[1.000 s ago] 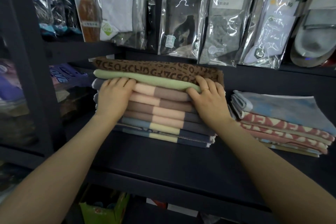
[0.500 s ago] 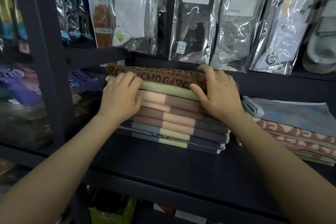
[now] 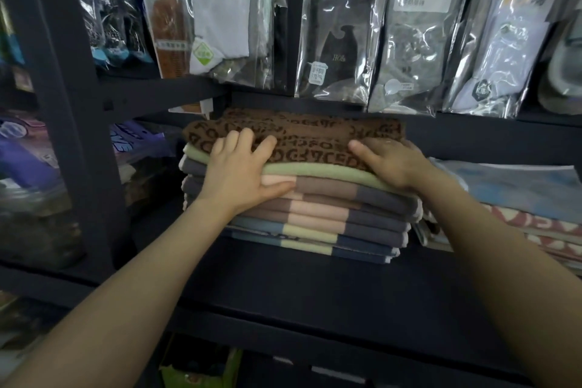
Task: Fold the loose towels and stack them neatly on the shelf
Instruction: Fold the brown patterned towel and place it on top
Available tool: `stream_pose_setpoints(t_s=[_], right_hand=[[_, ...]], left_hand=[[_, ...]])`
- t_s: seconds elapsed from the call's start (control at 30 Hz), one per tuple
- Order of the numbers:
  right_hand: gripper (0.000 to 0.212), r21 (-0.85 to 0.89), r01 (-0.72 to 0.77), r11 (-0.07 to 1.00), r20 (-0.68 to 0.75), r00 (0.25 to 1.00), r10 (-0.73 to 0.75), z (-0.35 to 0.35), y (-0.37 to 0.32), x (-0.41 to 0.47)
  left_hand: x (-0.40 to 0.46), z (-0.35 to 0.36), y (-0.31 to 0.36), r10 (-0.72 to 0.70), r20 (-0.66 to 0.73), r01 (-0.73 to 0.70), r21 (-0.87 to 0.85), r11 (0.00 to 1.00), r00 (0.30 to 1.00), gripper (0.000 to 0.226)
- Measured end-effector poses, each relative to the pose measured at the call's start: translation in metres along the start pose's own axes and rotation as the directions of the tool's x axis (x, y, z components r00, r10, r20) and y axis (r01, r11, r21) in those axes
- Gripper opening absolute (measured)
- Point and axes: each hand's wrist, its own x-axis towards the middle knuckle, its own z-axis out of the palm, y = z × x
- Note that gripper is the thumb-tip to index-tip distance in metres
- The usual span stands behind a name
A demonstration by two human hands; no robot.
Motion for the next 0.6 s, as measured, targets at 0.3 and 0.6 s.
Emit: stream_pose_setpoints(t_s=[0.3,0.6], right_hand=[[0.057,1.0,0.03,-0.005,-0.024,0.897,0.442,0.041,0.023,-0.069],[0.025,0.646,-0.314,0.696,0.157,0.947,0.281,0.078,0.035,-0.121]], left_hand=[[-0.025,0.011,0.041,0.2,-0.141,-0.21,-0.062,0.976,0.97,0.067],[-0.035,0.045,0.087,0.532,-0.167,-0.52,0.115,0.846,0.83,0.058]])
